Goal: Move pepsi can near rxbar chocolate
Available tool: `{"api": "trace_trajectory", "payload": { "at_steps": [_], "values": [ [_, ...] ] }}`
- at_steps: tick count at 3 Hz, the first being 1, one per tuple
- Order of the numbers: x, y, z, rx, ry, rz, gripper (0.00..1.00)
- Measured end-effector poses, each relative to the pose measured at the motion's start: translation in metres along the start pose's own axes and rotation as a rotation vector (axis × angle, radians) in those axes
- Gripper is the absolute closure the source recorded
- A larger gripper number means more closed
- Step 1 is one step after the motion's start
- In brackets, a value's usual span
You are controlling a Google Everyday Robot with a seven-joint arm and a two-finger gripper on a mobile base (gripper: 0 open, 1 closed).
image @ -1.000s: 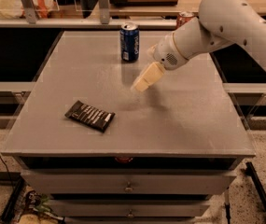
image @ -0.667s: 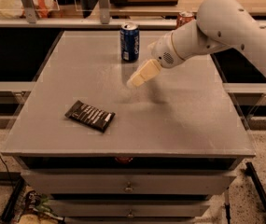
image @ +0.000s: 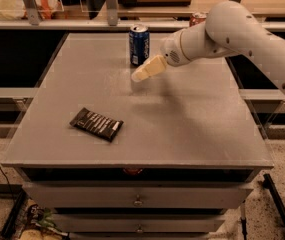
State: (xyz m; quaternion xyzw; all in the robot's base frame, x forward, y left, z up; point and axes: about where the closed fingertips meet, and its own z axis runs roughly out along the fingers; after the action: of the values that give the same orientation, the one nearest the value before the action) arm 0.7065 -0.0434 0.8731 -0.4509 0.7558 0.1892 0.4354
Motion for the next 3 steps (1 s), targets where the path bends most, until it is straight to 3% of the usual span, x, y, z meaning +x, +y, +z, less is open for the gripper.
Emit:
{"api": "trace_trajectory", "payload": {
  "at_steps": [2, 3],
  "values": [
    [-0.026, -0.021, 0.032, 0.046, -0.098, 0.032, 0.0],
    [-0.038, -0.022, 0.049, 0.041, -0.162, 0.059, 0.0]
  ]
}}
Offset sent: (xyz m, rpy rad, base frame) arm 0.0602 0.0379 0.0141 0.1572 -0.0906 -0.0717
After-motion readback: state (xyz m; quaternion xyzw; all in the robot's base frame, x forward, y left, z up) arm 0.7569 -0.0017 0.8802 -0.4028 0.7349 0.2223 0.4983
